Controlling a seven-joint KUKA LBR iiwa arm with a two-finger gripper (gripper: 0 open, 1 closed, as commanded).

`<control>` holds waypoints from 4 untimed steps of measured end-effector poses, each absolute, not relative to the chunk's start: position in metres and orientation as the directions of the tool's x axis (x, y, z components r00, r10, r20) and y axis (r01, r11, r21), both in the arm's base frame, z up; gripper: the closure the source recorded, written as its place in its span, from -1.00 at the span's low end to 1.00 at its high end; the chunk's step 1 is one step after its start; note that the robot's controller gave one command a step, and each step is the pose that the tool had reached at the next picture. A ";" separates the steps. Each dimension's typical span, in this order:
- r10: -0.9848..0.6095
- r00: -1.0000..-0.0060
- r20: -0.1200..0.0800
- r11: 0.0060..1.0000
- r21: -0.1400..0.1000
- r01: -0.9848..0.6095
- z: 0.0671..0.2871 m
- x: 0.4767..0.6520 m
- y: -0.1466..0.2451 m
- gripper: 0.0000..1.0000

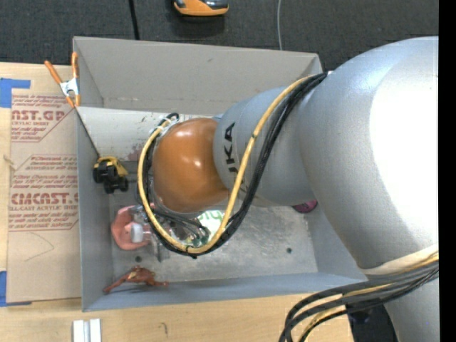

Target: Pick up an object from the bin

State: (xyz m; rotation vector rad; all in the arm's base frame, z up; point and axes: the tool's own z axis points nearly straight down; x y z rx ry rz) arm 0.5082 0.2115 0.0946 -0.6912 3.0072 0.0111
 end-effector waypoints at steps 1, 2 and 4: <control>-0.436 -0.898 -0.056 0.900 -0.005 -0.436 0.095 0.508 0.212 1.00; -0.449 -0.893 -0.008 0.893 -0.002 -0.449 0.112 0.508 0.212 1.00; -0.455 -0.890 0.006 0.890 0.001 -0.455 0.174 0.501 0.217 1.00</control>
Offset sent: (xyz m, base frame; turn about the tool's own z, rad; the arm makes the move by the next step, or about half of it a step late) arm 0.0040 0.0018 0.0319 -0.0178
